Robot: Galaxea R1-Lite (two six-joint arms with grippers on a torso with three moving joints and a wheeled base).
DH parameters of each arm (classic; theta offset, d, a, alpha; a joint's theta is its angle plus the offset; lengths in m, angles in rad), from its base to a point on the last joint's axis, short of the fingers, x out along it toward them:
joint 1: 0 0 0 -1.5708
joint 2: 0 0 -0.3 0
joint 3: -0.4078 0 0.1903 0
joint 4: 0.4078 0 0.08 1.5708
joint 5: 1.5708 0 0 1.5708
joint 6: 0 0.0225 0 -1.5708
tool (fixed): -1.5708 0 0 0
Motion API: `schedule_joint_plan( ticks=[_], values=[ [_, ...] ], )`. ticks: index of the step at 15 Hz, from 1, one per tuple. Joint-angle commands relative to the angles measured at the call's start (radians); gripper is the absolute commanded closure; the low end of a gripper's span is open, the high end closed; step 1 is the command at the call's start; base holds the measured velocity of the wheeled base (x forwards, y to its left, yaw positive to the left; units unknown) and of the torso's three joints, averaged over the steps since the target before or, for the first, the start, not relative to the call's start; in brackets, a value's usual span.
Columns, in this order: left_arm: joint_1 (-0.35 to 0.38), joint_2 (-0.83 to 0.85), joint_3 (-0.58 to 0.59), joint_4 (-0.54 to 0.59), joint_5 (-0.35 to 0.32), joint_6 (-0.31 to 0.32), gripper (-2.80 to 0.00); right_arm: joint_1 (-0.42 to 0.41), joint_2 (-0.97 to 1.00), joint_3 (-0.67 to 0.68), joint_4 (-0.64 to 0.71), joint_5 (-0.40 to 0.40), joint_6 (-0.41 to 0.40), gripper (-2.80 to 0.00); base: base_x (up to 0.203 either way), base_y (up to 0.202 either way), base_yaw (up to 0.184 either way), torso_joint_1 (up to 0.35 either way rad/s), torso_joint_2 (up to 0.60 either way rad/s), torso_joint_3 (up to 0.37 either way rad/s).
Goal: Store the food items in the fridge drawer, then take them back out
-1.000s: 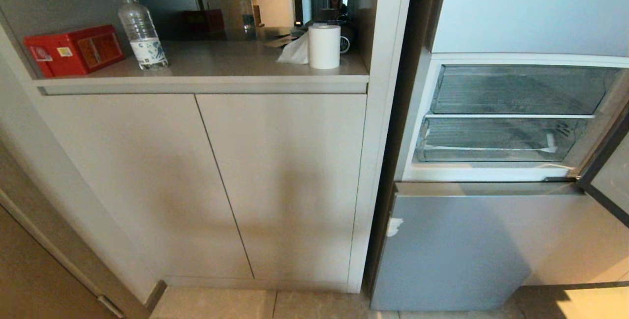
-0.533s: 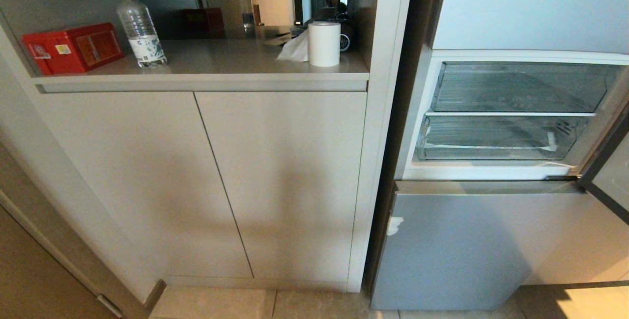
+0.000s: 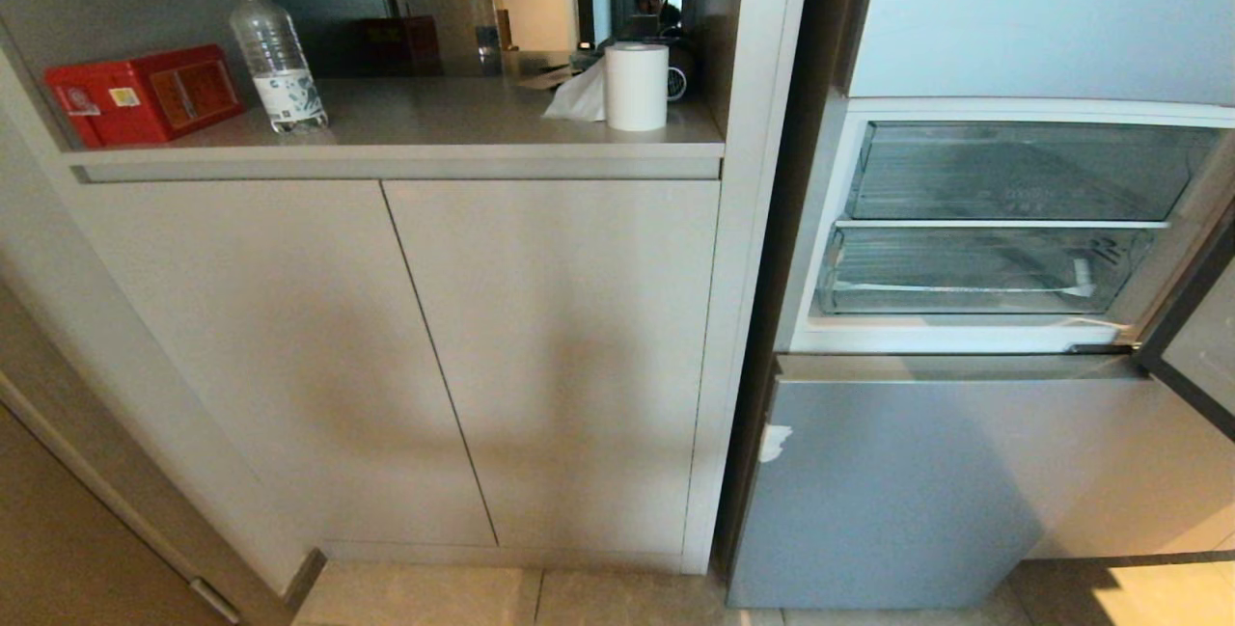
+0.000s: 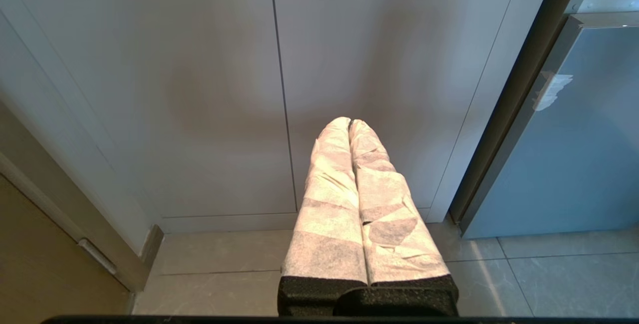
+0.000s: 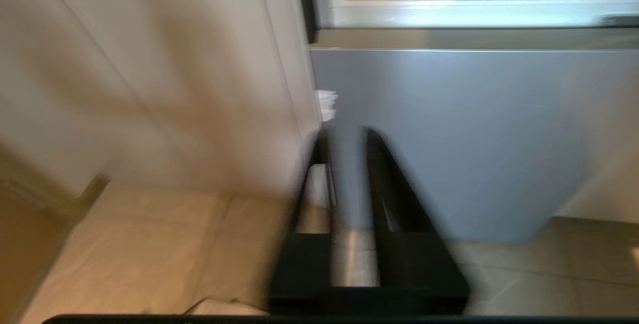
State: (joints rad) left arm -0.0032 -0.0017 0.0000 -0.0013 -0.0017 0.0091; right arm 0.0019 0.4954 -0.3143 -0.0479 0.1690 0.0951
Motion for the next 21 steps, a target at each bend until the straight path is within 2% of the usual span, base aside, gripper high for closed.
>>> schedule_joint_plan(
  ticks=[1,5,9,12,14,16,21],
  values=[
    [0.000,0.002,0.002,0.000,0.000,0.000,0.00,0.004,0.402,-0.061,-0.132,0.027,0.009,-2.80,0.000,0.000,0.000,0.000,0.00,0.000],
    [0.000,0.002,0.002,-0.001,0.000,0.000,0.00,0.021,0.834,-0.179,-0.399,0.054,0.035,-2.80,0.000,0.000,0.000,0.000,0.00,0.000],
    [0.000,0.002,0.002,0.000,0.000,0.000,0.00,0.029,1.186,-0.358,-0.622,0.059,0.043,-2.80,0.000,0.000,0.000,0.000,0.00,0.000],
    [0.000,0.002,0.002,-0.001,0.000,0.000,0.00,0.030,1.426,-0.483,-0.778,0.037,0.043,-2.80,0.000,0.000,0.000,0.000,0.00,0.000],
    [0.000,0.002,0.002,-0.002,0.000,0.000,0.00,0.030,1.568,-0.580,-0.892,-0.011,0.038,-2.80,0.000,0.000,0.000,0.000,0.00,0.000],
    [0.000,0.002,0.002,-0.002,0.000,0.000,0.00,0.031,1.651,-0.676,-0.956,-0.050,0.031,-2.80,0.000,0.000,0.000,0.000,0.00,0.000],
    [0.000,0.002,0.002,-0.002,0.000,0.000,0.00,0.034,1.788,-0.860,-0.974,-0.076,0.026,-2.80,0.000,0.000,0.000,0.000,0.00,0.000]
  ],
)
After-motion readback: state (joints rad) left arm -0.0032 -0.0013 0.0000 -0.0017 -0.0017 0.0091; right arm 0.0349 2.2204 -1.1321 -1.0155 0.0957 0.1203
